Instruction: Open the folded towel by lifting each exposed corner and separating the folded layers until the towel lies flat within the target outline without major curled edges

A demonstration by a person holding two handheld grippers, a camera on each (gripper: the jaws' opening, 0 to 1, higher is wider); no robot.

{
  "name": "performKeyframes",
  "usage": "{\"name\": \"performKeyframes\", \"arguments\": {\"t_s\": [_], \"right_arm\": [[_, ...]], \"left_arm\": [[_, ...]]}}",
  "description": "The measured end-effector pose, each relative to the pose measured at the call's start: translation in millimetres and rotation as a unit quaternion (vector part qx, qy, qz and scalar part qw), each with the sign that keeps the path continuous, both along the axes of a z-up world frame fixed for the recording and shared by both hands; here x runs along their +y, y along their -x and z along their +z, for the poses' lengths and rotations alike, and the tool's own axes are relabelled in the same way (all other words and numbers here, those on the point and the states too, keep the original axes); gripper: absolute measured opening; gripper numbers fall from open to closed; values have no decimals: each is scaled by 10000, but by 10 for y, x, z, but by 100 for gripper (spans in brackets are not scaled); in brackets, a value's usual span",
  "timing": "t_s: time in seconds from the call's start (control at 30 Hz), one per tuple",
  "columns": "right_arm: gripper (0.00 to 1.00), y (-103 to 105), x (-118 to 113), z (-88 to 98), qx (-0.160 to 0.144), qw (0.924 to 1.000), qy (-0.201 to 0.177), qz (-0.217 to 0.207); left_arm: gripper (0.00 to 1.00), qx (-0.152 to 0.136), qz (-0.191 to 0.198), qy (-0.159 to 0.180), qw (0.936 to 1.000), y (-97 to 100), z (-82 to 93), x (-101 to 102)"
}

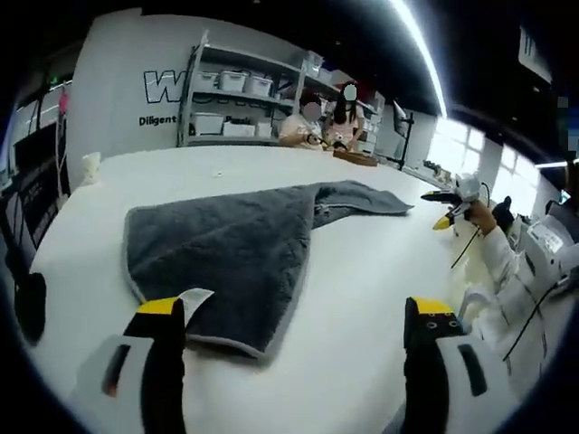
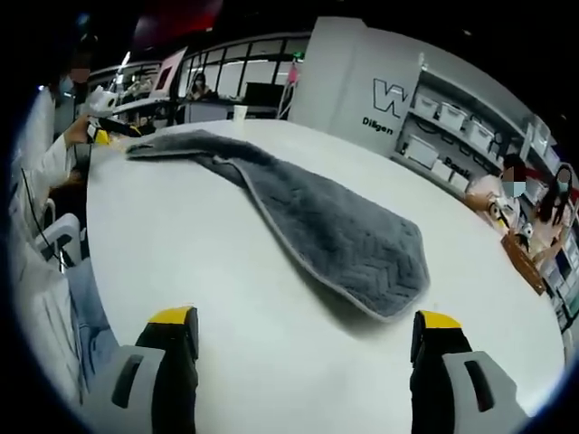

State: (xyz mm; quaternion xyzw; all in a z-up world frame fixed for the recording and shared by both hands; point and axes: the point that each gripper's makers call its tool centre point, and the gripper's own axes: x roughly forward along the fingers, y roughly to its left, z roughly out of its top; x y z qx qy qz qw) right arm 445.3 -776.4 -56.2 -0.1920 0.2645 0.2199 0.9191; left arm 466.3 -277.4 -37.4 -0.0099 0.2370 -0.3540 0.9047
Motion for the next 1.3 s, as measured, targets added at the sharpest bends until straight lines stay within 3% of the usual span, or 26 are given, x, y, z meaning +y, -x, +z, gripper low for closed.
{"name": "performKeyframes", "arguments": {"t_s": [0.3, 0.67, 0.87, 1.0, 1.3], "right_arm": [[80, -267, 397, 98, -35, 9987, 97, 499], [47, -712, 972, 102, -230, 9943, 149, 1027], [44, -859, 1227, 23, -172, 9920, 238, 1224], [37, -959, 1360, 22, -243, 9913, 173, 1282], [28, -1192, 1509, -170, -168, 9910, 351, 1283]], "left_arm": [[97, -139, -70, 7, 9999, 57, 117, -73], [97, -231, -172, -6, 9996, 167, 159, -159], [97, -197, -166, -12, 9997, 178, 124, -128], [96, -178, -140, 11, 9997, 166, 94, -120], [95, -170, -181, 44, 9997, 174, 82, -156]]}}
